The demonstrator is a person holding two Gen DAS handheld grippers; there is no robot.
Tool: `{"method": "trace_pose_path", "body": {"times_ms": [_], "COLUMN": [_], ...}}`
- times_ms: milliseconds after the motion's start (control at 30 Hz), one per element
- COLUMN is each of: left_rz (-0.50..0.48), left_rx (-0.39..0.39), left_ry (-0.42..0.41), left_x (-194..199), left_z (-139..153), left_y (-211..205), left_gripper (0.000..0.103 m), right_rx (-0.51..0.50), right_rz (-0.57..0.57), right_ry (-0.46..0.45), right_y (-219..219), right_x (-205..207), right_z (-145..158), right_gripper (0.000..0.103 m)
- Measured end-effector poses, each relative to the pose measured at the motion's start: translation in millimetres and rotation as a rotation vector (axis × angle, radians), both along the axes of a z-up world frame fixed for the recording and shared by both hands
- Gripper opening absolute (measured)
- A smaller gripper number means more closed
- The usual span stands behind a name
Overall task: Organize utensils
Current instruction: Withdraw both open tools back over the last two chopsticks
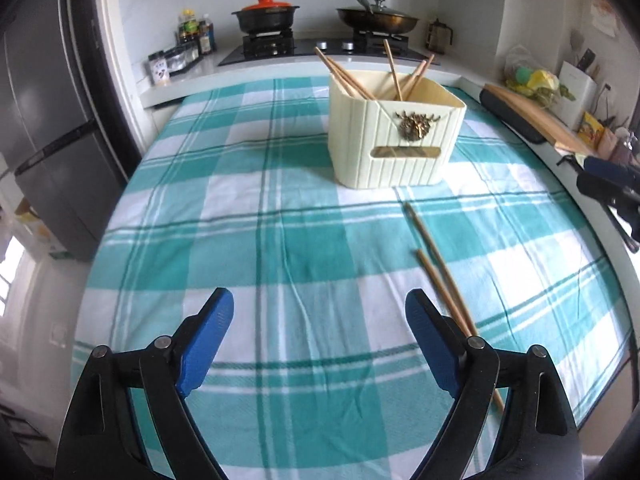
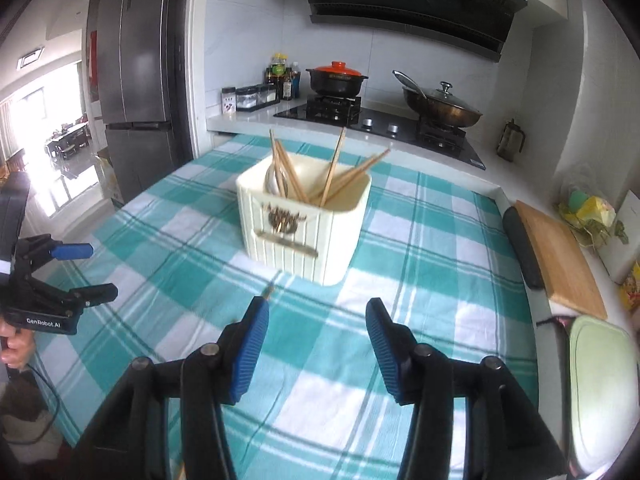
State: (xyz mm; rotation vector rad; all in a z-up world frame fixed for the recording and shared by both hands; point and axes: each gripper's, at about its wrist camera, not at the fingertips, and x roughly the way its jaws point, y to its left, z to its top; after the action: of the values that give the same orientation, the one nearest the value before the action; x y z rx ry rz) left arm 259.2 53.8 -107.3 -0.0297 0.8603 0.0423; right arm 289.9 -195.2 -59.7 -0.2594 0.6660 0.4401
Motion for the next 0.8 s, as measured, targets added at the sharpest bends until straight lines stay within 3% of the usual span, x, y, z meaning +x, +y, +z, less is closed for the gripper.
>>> {"method": "trace_pose_path", "body": {"times_ms": [233,467,633,800], "left_rz": [0.018,-0.001,0.008,0.026], "left_rx": [0.076,0.108,0.079,-0.006], "left_ry": [-0.042,-0.065,-0.05,0.024], "left_x": [-21,-28,-29,-27], "left_z": [-9,-6,-15,-39], "left_y": [-31,-43,-42,-30], "left_gripper": [0.089,0.089,0.09,0.09], "right_rx": [0.045,0.088,0.086,0.111], "right_rz": [-0.068,-0.102,-0.121,-0.164], "right_ry": [0.02,0.05,0.059,0.103], "right_y": [-1,-4,-7,-15], "right_x": [-49,-65,-68,-69], "right_z": [-46,-59,-67,-87], "right_gripper": [0.052,0.052,0.052,0.052]}}
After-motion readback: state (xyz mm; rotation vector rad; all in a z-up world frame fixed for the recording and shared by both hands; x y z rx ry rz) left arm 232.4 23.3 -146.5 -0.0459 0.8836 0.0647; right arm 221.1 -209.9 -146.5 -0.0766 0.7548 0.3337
